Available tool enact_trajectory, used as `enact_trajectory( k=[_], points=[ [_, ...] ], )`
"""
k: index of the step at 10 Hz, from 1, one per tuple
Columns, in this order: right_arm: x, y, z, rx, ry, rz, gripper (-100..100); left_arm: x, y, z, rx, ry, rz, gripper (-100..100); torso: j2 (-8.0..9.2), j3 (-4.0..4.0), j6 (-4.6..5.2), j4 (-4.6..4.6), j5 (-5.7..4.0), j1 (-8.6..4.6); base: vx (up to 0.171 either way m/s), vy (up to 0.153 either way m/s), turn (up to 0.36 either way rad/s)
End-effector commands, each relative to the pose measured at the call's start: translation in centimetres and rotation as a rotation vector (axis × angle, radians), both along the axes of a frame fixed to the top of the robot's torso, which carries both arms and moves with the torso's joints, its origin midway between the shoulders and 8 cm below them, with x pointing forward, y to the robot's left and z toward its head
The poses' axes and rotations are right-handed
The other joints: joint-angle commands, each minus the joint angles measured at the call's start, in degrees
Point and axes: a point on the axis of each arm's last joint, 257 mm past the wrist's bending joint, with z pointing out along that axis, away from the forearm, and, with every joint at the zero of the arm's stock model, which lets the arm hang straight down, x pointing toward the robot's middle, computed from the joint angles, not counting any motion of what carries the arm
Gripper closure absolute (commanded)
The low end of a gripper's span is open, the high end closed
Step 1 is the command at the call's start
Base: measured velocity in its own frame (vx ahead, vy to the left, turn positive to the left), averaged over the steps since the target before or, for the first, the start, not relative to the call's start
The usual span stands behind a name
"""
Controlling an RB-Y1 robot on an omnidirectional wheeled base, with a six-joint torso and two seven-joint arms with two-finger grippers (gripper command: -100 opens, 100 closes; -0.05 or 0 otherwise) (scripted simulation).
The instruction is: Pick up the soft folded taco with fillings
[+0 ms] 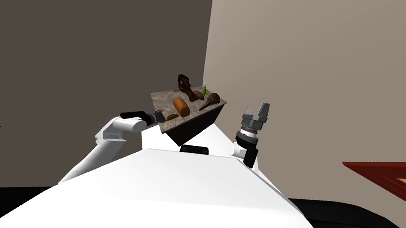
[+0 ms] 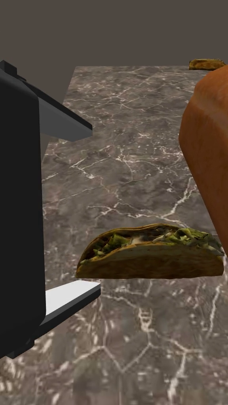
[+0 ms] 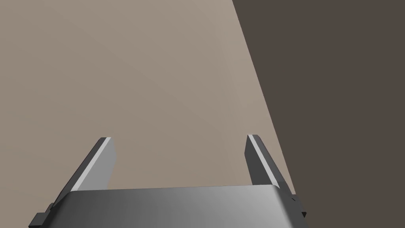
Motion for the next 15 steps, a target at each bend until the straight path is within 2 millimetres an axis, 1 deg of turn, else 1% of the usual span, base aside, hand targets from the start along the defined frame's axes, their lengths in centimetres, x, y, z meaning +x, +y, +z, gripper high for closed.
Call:
enact_trajectory(
  k=[1, 2, 3, 4, 5, 6, 7, 8, 9, 10, 11, 12, 13, 14, 15],
  points=[
    [0.0, 0.0, 0.0, 0.000, 0.000, 0.000, 0, -0.6, 0.3, -1.1, -0.007, 0.055, 0.009, -100, 0.00, 0.00, 0.00, 0.00, 0.00, 0.00, 0.037, -0.024, -0.043],
    [0.0, 0.0, 0.0, 0.000, 0.000, 0.000, 0, -0.9, 0.9, -1.5, -0.022, 0.092, 0.024, -100, 0.01, 0.00, -0.02, 0.00, 0.00, 0.01, 0.050, -0.032, -0.080],
    [0.0, 0.0, 0.0, 0.000, 0.000, 0.000, 0, -1.4, 1.0, -2.1, -0.020, 0.122, 0.025, -100, -0.03, -0.02, 0.00, -0.01, 0.00, -0.01, 0.040, -0.027, -0.049],
    [0.0, 0.0, 0.0, 0.000, 0.000, 0.000, 0, -1.7, 1.7, -2.4, -0.034, 0.157, 0.041, -100, 0.00, 0.00, -0.03, -0.01, 0.00, 0.01, 0.040, -0.036, -0.080],
    [0.0, 0.0, 0.0, 0.000, 0.000, 0.000, 0, -2.3, 1.7, -2.9, -0.031, 0.186, 0.043, -100, -0.01, 0.00, 0.00, 0.00, -0.01, -0.02, 0.033, -0.026, -0.043],
    [0.0, 0.0, 0.0, 0.000, 0.000, 0.000, 0, -2.6, 2.4, -3.1, -0.044, 0.220, 0.060, -100, 0.02, 0.01, -0.03, 0.00, 0.00, 0.01, 0.044, -0.028, -0.074],
    [0.0, 0.0, 0.0, 0.000, 0.000, 0.000, 0, -3.1, 2.4, -3.6, -0.042, 0.248, 0.061, -100, -0.01, 0.00, -0.01, 0.00, 0.00, 0.01, 0.037, -0.022, -0.041],
    [0.0, 0.0, 0.0, 0.000, 0.000, 0.000, 0, -3.5, 3.1, -3.8, -0.053, 0.284, 0.079, -100, 0.02, 0.01, -0.03, 0.00, 0.00, 0.02, 0.042, -0.023, -0.087],
    [0.0, 0.0, 0.0, 0.000, 0.000, 0.000, 0, -4.0, 3.1, -4.2, -0.051, 0.307, 0.080, -100, 0.00, 0.00, -0.01, 0.00, 0.00, 0.02, 0.035, -0.019, -0.039],
    [0.0, 0.0, 0.0, 0.000, 0.000, 0.000, 0, -4.4, 3.8, -4.3, -0.062, 0.339, 0.097, -100, 0.02, 0.01, -0.03, 0.00, 0.01, 0.03, 0.034, -0.028, -0.065],
    [0.0, 0.0, 0.0, 0.000, 0.000, 0.000, 0, -4.9, 3.8, -4.6, -0.060, 0.363, 0.099, -100, 0.02, 0.01, -0.01, 0.00, 0.00, 0.01, 0.031, -0.021, -0.040],
    [0.0, 0.0, 0.0, 0.000, 0.000, 0.000, 0, -5.4, 4.4, -4.6, -0.069, 0.396, 0.116, -100, 0.05, 0.02, -0.03, 0.01, 0.00, 0.02, 0.041, -0.025, -0.069],
    [0.0, 0.0, 0.0, 0.000, 0.000, 0.000, 0, -5.8, 4.5, -4.9, -0.067, 0.415, 0.118, -100, 0.02, 0.01, -0.02, 0.00, 0.00, 0.01, 0.033, -0.017, -0.034],
    [0.0, 0.0, 0.0, 0.000, 0.000, 0.000, 0, -6.3, 5.0, -4.9, -0.075, 0.448, 0.135, -100, 0.04, 0.02, -0.04, 0.00, 0.01, 0.03, 0.037, -0.022, -0.072],
    [0.0, 0.0, 0.0, 0.000, 0.000, 0.000, 0, -6.6, 5.1, -5.1, -0.073, 0.463, 0.136, -100, 0.03, 0.02, -0.02, 0.01, 0.00, 0.02, 0.032, -0.018, -0.031]
  ],
)
